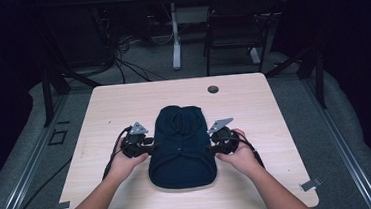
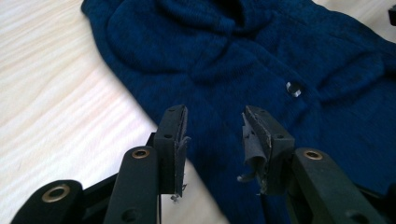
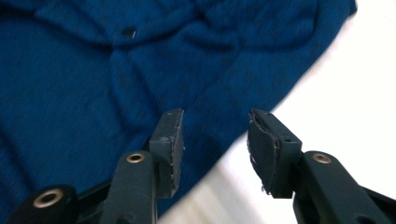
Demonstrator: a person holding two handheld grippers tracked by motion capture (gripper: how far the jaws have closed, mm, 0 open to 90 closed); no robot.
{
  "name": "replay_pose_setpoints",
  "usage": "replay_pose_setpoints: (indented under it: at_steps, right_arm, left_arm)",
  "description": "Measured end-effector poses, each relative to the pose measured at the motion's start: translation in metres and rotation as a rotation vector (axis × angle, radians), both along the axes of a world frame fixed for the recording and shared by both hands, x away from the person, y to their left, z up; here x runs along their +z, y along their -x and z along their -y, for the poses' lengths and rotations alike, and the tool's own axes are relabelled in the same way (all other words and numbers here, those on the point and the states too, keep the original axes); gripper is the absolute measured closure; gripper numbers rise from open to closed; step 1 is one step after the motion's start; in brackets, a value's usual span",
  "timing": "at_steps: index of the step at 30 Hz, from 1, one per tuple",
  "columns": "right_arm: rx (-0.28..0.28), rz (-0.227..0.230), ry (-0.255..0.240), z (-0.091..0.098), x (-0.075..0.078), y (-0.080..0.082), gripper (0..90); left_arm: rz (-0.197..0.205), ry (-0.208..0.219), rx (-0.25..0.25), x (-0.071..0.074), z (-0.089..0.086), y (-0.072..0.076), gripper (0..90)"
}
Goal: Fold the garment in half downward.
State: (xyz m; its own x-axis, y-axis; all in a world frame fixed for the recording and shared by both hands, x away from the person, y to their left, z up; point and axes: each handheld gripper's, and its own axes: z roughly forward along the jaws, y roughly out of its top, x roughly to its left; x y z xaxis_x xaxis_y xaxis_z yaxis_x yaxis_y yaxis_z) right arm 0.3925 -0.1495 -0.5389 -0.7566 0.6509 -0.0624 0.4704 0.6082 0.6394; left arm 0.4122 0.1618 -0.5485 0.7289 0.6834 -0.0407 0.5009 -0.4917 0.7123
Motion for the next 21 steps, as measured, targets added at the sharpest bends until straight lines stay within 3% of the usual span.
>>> replay_pose_setpoints:
  at_steps: [4,8,10,15,21]
  right_arm:
    - [0.001,-0.001,0.003,-0.012,-0.002,-0.020,58.2]
    - [0.005,-0.003,0.016,-0.019,-0.004,-0.028,62.2]
    - [0.013,-0.004,0.049,-0.025,-0.011,-0.032,65.1]
    - [0.035,-0.025,0.102,-0.028,-0.020,-0.034,67.7]
    - [0.016,-0.055,0.043,-0.022,-0.025,-0.033,69.3]
  left_arm:
    - [0.015,-0.065,-0.020,-0.008,0.014,-0.015,63.8]
    - [0.008,-0.082,-0.031,-0.014,0.019,-0.019,65.4]
    - [-0.004,-0.104,-0.038,-0.020,0.023,-0.020,65.6]
    - [-0.007,-0.107,-0.047,-0.021,0.023,-0.019,67.5]
    - [-0.004,-0.119,-0.060,-0.021,0.024,-0.016,67.8]
